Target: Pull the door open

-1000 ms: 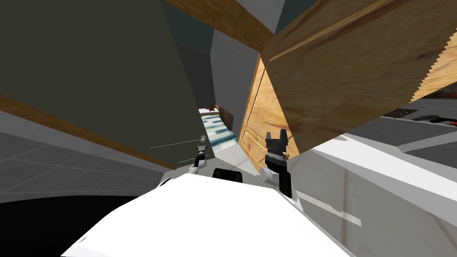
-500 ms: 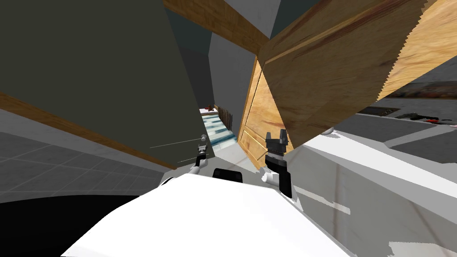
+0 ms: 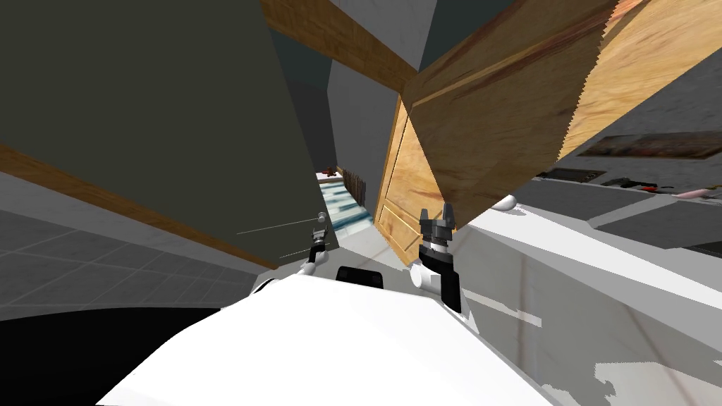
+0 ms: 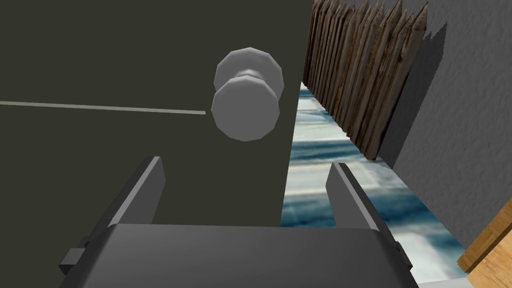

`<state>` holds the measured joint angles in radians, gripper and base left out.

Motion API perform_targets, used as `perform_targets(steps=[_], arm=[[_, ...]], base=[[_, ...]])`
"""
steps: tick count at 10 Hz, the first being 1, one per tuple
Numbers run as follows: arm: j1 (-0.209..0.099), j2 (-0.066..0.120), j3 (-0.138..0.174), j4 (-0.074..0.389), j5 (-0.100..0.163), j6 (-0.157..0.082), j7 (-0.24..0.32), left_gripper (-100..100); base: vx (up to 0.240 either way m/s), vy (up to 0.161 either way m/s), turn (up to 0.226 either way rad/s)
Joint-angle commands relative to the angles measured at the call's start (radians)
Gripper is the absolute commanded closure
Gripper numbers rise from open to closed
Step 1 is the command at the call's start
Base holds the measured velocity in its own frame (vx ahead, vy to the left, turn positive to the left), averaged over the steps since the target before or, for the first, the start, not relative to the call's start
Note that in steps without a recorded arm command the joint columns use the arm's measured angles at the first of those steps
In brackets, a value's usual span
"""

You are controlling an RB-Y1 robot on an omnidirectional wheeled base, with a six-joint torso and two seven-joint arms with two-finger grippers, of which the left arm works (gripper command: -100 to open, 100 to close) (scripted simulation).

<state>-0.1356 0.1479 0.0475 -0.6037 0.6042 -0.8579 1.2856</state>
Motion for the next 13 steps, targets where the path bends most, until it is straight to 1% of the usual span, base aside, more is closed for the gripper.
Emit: perform_targets(steps=[1, 3, 4, 6, 7, 9, 10, 11, 13], arm=[[0.023, 0.032, 0.006, -0.015, 0.005, 0.008, 0.032, -100], [0.023, 0.032, 0.006, -0.015, 0.005, 0.008, 0.032, -100], [0.033, 0.054, 0.008, -0.010, 0.007, 0.006, 0.055, -100], [0.043, 0.075, 0.011, -0.006, 0.010, 0.005, 0.078, -100], [0.051, 0.095, 0.013, -0.002, 0.012, 0.003, 0.099, -100], [0.051, 0.095, 0.013, -0.002, 0.012, 0.003, 0.099, -100], [0.046, 0.095, 0.012, 0.010, 0.011, -0.005, 0.104, -100], [0.046, 0.095, 0.012, 0.010, 0.011, -0.005, 0.104, 100], [0.046, 0.095, 0.012, 0.010, 0.011, -0.005, 0.104, 100]], base=[[0.191, 0.008, -0.115], [0.108, 0.010, -0.013], [0.091, 0.004, -0.064], [0.110, 0.005, -0.074], [0.129, 0.010, -0.086], [0.069, 0.014, -0.007], [0.012, 0.005, 0.003], [0.000, 0.000, 0.000], [0.000, 0.000, 0.000]])
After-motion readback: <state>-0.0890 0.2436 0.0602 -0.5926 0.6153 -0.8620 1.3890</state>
